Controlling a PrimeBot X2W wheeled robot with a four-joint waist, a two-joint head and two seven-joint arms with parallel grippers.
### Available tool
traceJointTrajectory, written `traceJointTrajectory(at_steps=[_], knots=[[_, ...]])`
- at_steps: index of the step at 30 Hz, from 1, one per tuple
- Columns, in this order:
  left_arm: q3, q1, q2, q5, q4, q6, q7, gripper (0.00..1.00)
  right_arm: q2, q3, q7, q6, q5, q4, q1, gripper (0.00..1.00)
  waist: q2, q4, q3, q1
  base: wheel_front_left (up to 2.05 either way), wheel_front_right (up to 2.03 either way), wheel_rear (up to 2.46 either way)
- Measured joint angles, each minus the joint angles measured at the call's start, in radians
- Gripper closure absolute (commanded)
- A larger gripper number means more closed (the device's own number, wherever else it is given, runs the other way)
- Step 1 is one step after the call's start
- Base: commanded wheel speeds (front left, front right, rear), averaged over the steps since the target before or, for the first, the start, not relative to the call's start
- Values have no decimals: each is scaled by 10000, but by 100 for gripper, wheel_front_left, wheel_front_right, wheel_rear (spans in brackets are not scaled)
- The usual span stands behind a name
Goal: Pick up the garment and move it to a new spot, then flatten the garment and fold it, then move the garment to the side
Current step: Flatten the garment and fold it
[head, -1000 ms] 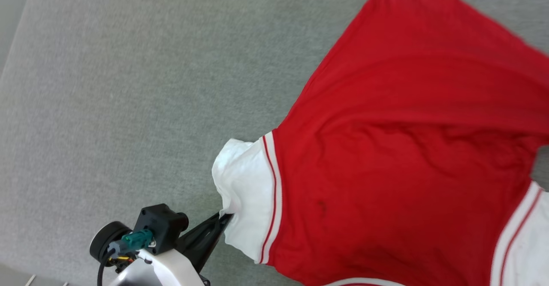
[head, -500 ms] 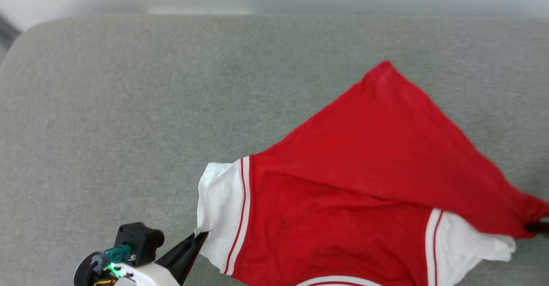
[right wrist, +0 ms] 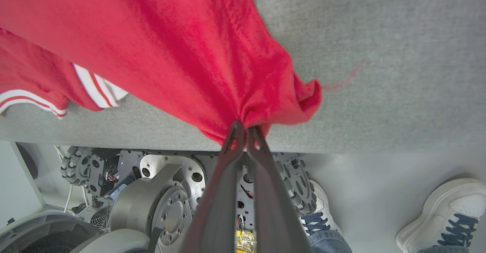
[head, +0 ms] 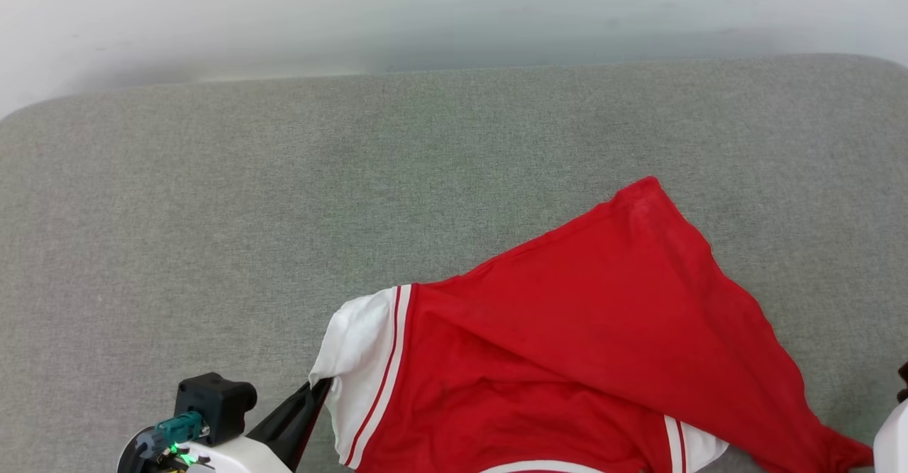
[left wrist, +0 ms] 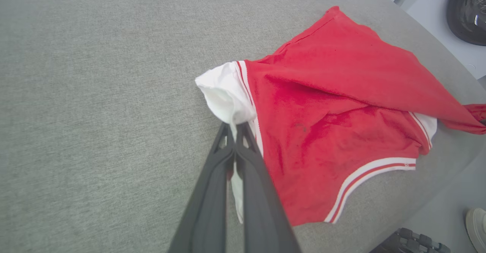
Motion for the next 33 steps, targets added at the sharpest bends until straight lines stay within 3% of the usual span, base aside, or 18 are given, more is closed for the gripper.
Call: traceJointTrajectory(at_steps=[4,5,6,11,20,33], knots=[[-84,-28,-40,4,38,-8,-10,100,-140,251,-207,0,-38,-2,187,100,0,22,2,0,0,0,0],[-100,-51,-44,10,46,-10,-17,100,-219,311,-349,0,-25,-19,192,25,0,31,13,0,0,0,0],[-98,-80,-38,15,46,-12,-19,100,-299,326,-500,0,-21,-35,168,0,0,40,28,0,0,0,0],[-92,-192,27,92,-44,-31,-29,100,-794,533,-763,0,307,-334,-389,0,0,136,189,1,0,0,0],[-341,-711,48,474,-604,-96,102,100,-1122,1057,-731,0,738,-1089,-3108,0,0,667,857,3,0,0,0],[-1070,-1733,-351,1028,-1089,-326,255,100,-1252,2054,-500,0,-846,1081,-6125,0,0,2258,2276,4,0,0,0]])
